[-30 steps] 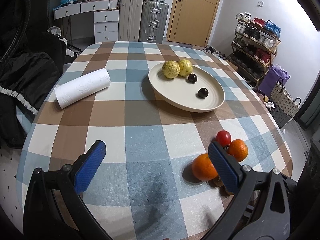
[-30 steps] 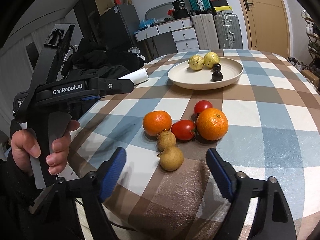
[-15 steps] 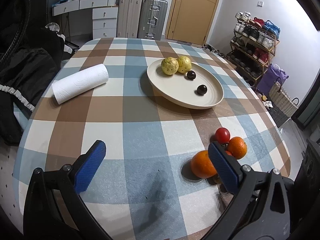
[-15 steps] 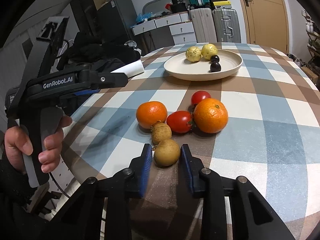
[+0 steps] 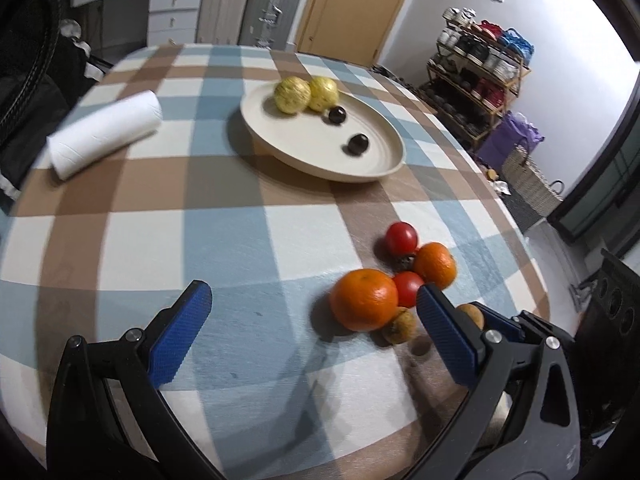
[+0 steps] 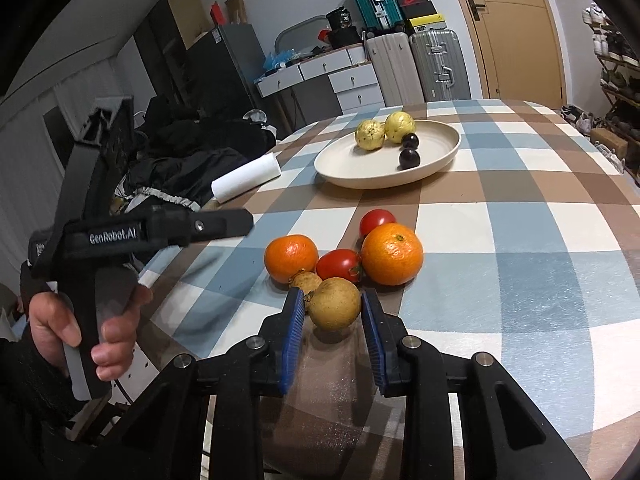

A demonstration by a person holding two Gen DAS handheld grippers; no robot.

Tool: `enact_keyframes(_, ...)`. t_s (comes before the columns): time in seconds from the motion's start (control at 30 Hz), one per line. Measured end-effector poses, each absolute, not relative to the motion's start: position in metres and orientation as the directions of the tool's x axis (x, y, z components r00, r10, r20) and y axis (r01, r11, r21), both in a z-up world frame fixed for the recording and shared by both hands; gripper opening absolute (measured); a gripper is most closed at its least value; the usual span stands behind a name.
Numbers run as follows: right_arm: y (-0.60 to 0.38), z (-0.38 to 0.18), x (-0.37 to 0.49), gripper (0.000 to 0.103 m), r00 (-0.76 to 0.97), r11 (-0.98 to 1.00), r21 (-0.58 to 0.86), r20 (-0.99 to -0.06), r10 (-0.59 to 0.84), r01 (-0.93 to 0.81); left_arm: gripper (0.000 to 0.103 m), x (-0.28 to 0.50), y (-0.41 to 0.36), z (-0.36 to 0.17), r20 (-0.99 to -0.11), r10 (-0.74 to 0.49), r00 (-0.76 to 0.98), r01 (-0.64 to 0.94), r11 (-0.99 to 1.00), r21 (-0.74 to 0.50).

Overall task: Organize fruits
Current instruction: 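Close the right tool around a brown kiwi while the left tool approaches an orange, then grasp the orange with the left tool while the right tool lifts the kiwi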

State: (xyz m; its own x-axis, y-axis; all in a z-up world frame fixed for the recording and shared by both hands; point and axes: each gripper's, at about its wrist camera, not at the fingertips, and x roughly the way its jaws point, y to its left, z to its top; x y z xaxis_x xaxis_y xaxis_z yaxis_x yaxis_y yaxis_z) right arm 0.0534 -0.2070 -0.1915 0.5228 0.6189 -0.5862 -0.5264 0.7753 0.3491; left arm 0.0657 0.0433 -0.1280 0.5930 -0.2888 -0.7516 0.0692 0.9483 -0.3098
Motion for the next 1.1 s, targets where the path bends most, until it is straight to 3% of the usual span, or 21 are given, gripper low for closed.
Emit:
enact_keyframes(0.23, -0.210, -0.192, 0.051, 0.030, 0.524, 0.771, 0.353, -0.579, 0.625, -0.529, 0.098, 0.075, 0.031, -0.137, -0.750, -0.359, 0.556, 0.120, 0.927, -0.354)
enact_keyframes(0.47, -0.214, -0.193, 0.051, 0.030, 0.522, 0.770, 0.367, -0.575, 0.629, -0.523, 0.066, 0.082, 0.027, -0.145, -0.745, -0.433, 0.508, 0.155, 0.896, -0.415)
enact_keyframes(0.73, -0.216, -0.195, 0.053, 0.030, 0.518, 0.768, 0.379, -0.576, 0.632, -0.517, 0.041, 0.087, 0.029, -0.153, -0.734, -0.487, 0.473, 0.153, 0.866, -0.476)
enact_keyframes(1.1, -0.216, -0.195, 0.054, 0.030, 0.517, 0.768, 0.382, -0.576, 0.633, -0.514, 0.040, 0.089, 0.037, -0.155, -0.723, -0.508, 0.469, 0.155, 0.853, -0.498)
